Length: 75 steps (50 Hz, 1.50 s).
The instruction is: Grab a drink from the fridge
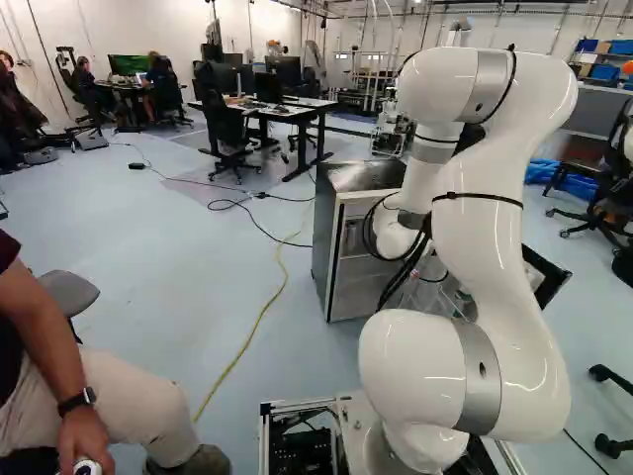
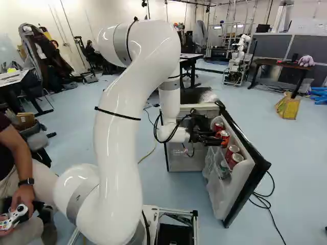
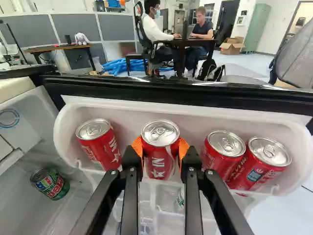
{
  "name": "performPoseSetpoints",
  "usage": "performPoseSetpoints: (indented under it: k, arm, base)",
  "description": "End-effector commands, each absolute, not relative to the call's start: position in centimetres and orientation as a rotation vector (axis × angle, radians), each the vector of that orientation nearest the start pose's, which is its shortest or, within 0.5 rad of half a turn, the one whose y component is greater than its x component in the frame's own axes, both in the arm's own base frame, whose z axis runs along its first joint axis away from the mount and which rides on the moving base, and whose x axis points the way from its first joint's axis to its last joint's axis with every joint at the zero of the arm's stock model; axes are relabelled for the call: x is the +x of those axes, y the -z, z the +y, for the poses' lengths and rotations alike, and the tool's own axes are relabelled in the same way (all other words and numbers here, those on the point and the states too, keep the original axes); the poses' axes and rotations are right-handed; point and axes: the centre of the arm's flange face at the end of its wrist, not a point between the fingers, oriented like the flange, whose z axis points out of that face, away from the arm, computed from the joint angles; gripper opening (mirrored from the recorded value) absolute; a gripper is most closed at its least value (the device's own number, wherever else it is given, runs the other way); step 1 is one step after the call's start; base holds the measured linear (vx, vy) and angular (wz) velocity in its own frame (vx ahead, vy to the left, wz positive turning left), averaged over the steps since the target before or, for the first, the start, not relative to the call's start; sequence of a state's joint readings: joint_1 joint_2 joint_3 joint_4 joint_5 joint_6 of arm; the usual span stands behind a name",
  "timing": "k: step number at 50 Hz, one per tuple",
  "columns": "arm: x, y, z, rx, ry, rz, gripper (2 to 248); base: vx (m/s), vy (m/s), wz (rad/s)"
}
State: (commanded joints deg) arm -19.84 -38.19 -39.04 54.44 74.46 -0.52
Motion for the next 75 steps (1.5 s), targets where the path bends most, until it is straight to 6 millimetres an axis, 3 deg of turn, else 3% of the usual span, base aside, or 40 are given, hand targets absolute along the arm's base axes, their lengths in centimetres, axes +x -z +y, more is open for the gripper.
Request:
performPoseSetpoints:
  k: [75]
  arm:
    - [37.9,-24.4,-14.8,1.693,-1.419,-0.987,89]
  base:
    - [0.000,0.000,0.000]
